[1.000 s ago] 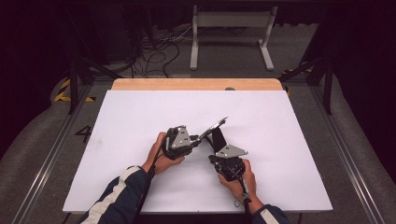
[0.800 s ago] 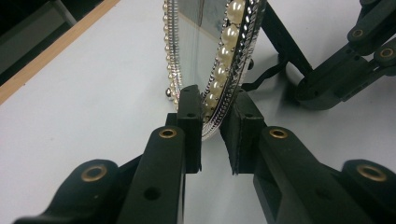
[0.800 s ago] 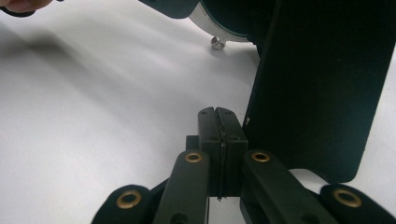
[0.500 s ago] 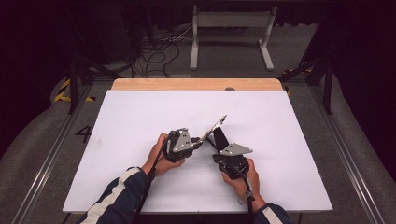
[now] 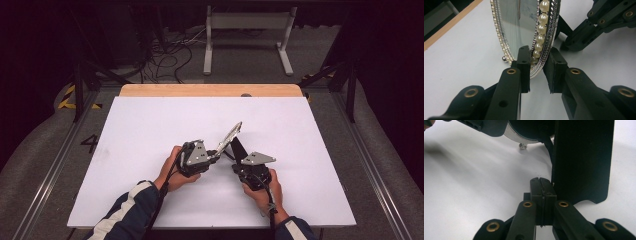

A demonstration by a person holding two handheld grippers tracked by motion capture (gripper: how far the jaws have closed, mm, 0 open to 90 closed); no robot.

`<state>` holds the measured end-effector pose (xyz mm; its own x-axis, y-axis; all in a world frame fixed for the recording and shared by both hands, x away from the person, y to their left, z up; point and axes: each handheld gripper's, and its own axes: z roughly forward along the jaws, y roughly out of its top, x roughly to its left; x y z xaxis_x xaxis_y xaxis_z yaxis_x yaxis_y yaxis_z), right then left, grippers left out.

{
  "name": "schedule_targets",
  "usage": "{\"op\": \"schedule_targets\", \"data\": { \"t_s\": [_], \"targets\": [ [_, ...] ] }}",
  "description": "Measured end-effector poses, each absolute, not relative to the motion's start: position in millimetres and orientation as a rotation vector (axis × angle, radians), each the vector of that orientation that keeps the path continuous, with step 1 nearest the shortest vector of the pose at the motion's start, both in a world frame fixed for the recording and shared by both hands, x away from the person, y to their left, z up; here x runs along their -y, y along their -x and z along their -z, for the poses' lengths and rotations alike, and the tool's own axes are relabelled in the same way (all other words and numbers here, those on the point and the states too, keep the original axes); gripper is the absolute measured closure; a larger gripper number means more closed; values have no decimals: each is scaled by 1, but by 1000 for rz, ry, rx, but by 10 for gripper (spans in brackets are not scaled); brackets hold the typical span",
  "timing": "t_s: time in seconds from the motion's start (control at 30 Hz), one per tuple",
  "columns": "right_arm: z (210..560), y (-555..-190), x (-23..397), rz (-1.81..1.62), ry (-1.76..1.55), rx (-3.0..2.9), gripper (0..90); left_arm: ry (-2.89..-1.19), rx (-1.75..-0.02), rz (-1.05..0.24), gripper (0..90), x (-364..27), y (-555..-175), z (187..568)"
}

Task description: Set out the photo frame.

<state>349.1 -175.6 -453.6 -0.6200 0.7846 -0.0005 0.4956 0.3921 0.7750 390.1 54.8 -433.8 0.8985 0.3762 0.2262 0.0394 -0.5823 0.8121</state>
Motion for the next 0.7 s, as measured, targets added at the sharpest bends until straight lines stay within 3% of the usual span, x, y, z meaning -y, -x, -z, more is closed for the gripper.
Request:
{"op": "schedule_targets", "data": {
  "t_s": [0.4,0.7],
  "targets": [
    [450,-347,177,-1091,-1059,-2287,900,-2135,-311,-447,738,-55,-392,436],
    [448,-345,180,-1107,-1025,-2291,900,-2161,-326,-454,664,-52,-396,444]
  ]
}}
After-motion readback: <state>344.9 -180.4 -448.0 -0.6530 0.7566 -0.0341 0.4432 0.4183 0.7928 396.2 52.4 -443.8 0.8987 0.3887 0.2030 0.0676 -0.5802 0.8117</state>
